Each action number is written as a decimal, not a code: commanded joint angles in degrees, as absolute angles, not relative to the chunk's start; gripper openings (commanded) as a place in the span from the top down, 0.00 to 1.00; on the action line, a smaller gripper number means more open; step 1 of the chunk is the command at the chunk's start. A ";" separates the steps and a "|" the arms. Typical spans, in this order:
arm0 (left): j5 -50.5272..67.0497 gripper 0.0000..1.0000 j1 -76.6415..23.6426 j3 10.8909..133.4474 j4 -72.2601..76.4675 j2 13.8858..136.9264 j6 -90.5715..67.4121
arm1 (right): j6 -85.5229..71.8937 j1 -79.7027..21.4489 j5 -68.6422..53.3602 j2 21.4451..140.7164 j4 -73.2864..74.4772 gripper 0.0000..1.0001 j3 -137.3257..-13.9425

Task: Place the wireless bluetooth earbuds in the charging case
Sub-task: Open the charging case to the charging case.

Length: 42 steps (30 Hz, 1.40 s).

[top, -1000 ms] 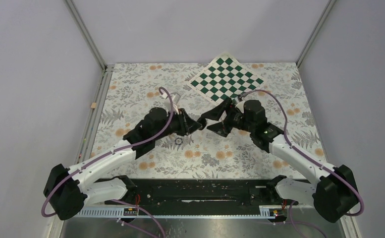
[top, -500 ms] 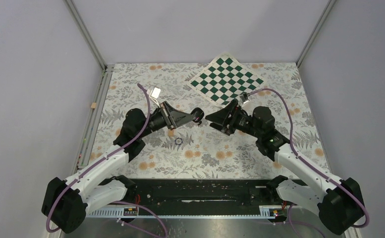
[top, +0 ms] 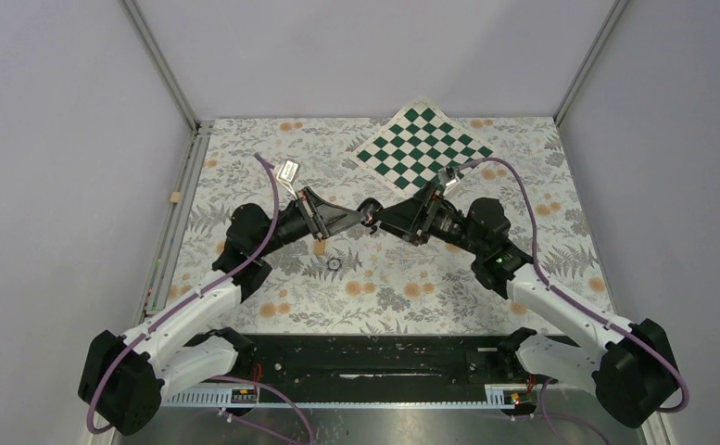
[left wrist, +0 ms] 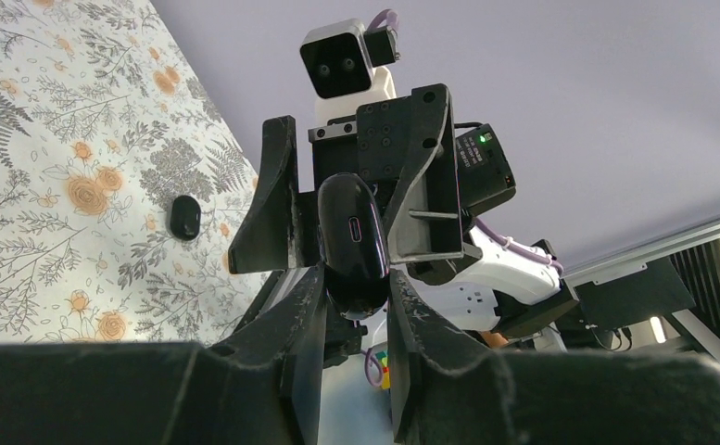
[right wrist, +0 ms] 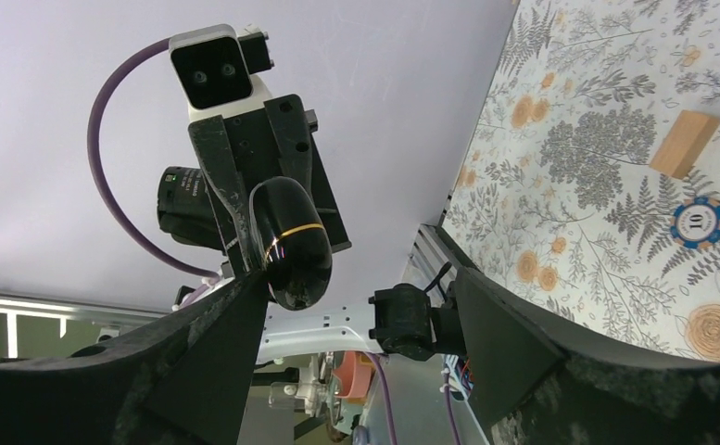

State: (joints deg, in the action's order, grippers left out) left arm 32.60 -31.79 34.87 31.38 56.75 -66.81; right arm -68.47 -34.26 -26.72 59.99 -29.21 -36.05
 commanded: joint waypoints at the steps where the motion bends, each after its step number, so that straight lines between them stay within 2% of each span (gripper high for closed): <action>1: 33.94 1.00 -31.55 35.03 36.43 56.52 -67.27 | -69.07 -35.47 -28.43 61.67 -34.35 0.19 -39.98; 5: 33.77 1.00 -31.49 35.17 36.63 56.31 -67.30 | -67.81 -35.84 -28.34 62.15 -31.16 0.20 -40.63; 18: 31.56 1.00 -31.55 34.98 38.19 54.69 -68.46 | -69.54 -35.84 -24.52 58.34 -31.04 0.21 -30.85; 27: 31.06 1.00 -31.30 35.17 36.37 54.28 -68.40 | -65.16 -35.94 -26.01 57.80 -29.39 0.24 -33.63; 30: 29.45 1.00 -30.74 37.52 25.92 54.42 -67.29 | -53.99 -37.32 -22.57 53.85 -17.69 0.24 -39.18; 34: 28.97 1.00 -30.22 43.99 8.30 56.79 -66.81 | -37.69 -41.30 -11.67 51.10 -1.50 0.25 -46.54; 39: 31.03 1.00 -30.03 53.41 -11.95 62.02 -68.83 | -16.35 -46.65 -7.69 49.01 -2.01 0.33 -45.44; 42: 31.22 1.00 -29.98 61.58 -28.05 66.59 -66.09 | -6.17 -48.45 -6.02 48.20 -0.49 0.33 -44.11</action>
State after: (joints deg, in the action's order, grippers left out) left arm 30.52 -30.35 51.75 -5.72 62.41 -67.90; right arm -27.35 -46.04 -11.33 48.75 -4.91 -45.56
